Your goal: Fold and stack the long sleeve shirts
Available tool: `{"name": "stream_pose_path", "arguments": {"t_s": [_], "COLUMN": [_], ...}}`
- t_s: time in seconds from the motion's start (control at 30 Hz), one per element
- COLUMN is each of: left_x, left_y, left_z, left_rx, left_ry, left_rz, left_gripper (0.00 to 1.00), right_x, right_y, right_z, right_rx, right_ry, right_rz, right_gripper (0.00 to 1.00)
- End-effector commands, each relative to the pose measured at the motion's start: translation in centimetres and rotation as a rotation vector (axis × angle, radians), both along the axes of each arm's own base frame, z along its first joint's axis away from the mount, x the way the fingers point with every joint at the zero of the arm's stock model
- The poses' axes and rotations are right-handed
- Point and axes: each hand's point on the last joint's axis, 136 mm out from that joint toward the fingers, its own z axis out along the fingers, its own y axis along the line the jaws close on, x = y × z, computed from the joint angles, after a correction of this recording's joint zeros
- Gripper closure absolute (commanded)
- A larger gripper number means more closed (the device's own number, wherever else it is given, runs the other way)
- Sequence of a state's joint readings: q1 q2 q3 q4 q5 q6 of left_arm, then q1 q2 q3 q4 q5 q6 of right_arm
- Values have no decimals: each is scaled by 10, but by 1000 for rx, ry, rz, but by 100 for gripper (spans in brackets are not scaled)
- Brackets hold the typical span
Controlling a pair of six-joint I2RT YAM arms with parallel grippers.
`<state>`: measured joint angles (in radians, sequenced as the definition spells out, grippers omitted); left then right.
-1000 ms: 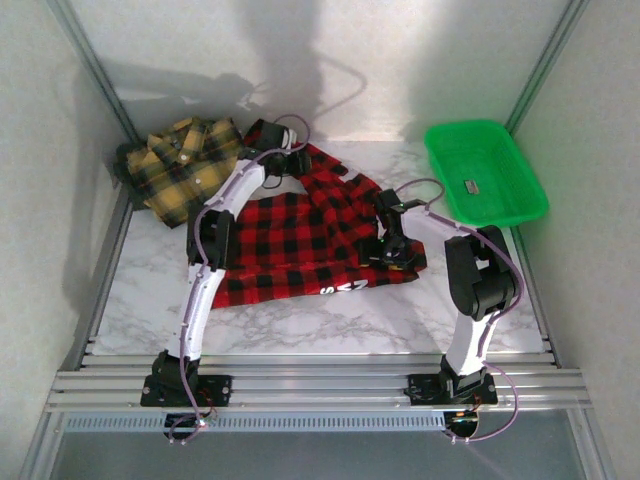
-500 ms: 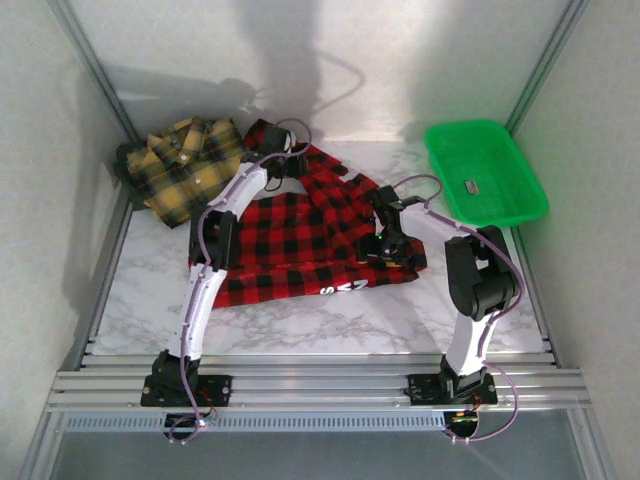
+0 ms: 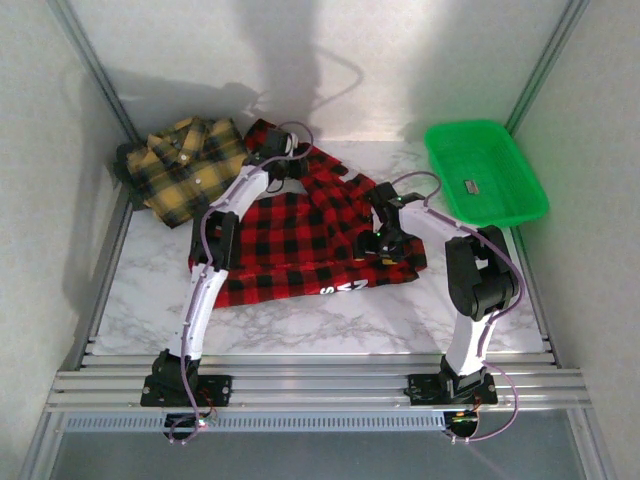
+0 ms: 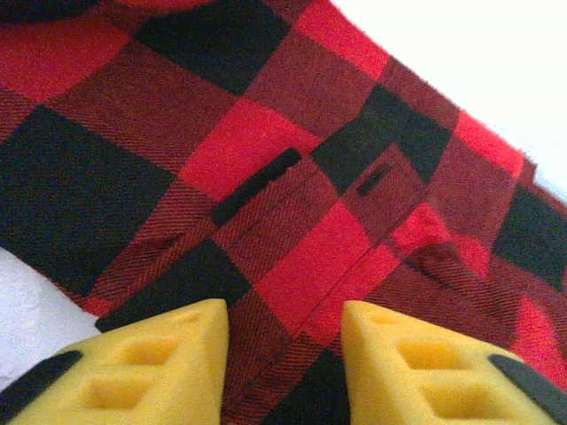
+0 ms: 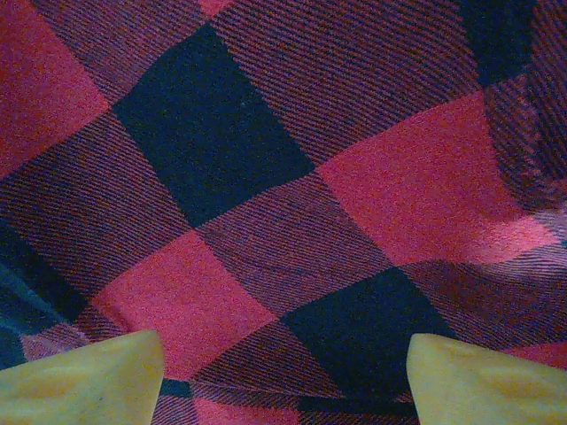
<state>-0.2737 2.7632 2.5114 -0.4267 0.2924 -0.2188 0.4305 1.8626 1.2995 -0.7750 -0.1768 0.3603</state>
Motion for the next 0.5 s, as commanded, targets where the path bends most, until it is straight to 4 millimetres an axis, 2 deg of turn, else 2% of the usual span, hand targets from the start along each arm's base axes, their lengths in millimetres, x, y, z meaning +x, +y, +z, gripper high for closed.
{"name": "stream_pose_path", "arguments": {"t_s": [0.0,0.1,0.23,0.37,0.47], "left_x": [-1,1,5,6,4], "left_y": [-10,-8,-16,-22,-27], "left_z": [-4,6,29,55,82], "left_rx": [-3,-7,-43,-55,-42], "left_ry": [-5,-24,-69,-114,-162], "left_rz": [-42,-31,-42,-51,-62], "left_gripper": [74,80,91,96,97], "right_x": [-3,-6,-8,-7,-7], "right_y": [7,6,6,5,4], "right_z": [5,4,3,2,1], "right_rx": [19,19,21,13,7], "right_ry": [16,20,20,18,14], "right_rz": [0,-4,-12,-19,-21], "right_gripper": [27,27,27,28,28]}}
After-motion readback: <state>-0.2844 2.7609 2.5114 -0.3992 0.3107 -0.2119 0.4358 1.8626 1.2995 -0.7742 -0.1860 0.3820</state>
